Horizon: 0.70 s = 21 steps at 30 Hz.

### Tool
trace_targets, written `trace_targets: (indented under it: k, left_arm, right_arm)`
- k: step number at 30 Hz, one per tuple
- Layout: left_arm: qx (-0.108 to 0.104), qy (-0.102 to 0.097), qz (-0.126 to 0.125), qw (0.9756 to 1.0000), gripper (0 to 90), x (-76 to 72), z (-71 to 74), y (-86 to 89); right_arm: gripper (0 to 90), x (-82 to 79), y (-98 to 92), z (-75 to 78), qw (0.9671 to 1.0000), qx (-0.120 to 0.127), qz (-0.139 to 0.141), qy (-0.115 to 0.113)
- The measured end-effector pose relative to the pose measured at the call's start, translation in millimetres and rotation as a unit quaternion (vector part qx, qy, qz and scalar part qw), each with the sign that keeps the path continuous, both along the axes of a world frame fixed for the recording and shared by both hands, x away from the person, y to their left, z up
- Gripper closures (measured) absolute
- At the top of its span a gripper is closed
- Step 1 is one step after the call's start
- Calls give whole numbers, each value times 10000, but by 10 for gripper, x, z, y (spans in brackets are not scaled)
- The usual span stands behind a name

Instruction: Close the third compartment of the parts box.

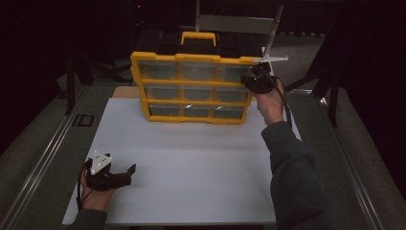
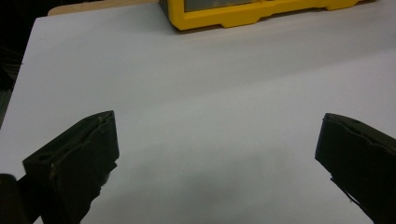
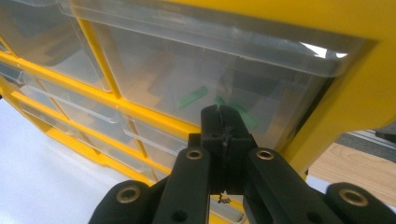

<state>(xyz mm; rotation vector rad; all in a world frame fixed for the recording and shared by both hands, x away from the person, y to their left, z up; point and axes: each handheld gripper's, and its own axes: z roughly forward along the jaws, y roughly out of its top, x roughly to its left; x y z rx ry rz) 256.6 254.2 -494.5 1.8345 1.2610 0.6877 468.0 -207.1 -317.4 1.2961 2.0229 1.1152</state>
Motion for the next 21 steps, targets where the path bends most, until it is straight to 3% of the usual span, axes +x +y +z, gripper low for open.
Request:
trace_targets:
  k: [13, 21]
  left_arm:
    - [2, -11, 4, 10000, 0, -2, 0, -3]
    - [3, -2, 5, 10000, 0, -2, -1, -1]
  right_arm:
    - [825, -198, -112, 55, 9993, -86, 325, -131]
    - [673, -400, -182, 45, 9974, -243, 651, -211]
